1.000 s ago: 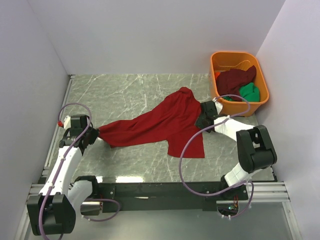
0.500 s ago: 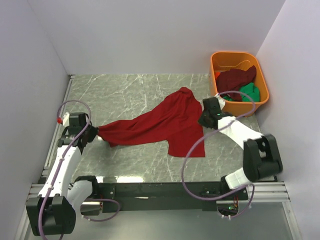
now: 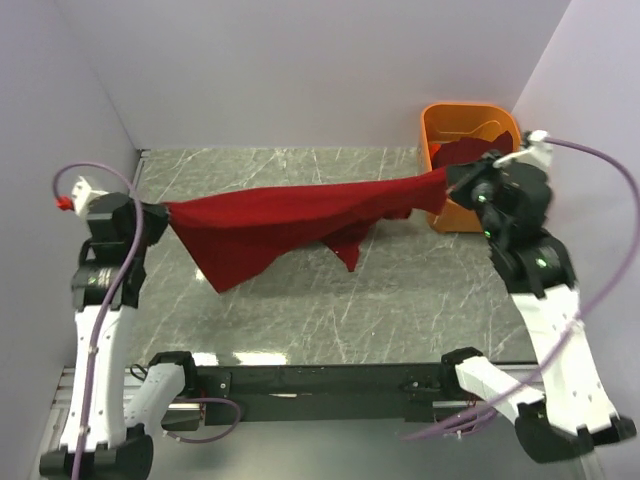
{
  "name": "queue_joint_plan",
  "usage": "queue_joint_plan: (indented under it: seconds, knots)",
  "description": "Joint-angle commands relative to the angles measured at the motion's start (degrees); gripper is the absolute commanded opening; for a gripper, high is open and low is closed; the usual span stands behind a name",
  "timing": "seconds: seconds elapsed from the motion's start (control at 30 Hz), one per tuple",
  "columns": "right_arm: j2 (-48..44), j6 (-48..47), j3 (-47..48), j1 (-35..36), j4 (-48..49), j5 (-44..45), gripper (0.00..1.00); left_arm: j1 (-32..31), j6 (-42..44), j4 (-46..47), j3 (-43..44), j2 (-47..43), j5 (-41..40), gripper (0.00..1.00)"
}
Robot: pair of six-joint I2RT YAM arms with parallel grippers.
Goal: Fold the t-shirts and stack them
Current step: Flatten the tshirt out
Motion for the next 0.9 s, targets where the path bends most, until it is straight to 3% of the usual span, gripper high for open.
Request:
queue_joint_plan:
  seconds: [0.0, 0.33, 0.53, 0.63, 0.87]
  knots:
    - [-4.78, -2.05, 8.23, -0.09, -7.0, 3.01, 0.0, 0.27, 2.34, -2.48, 8.29, -4.05, -2.3, 0.0]
    - [-13.31, -4.77, 22.68, -0.09, -12.73, 4.95, 0.0, 0.27, 4.45, -6.53, 27.37, -7.58, -0.11, 0.01]
    - [-7.45, -6.35, 22.07, -0.17, -7.11, 1.8, 0.0, 0.27, 3.13, -3.55, 29.75, -2.49, -0.11, 0.0]
    - [-4.1, -6.18, 20.05, -0.09, -2.98, 0.47, 0.0, 0.27, 2.69, -0.22, 29.32, 1.73, -0.9, 0.0]
    - [7.5, -5.65, 14.33, -0.17, 17.8, -3.48, 0.0, 0.27, 3.04, 15.24, 27.38, 16.66, -0.02, 0.0]
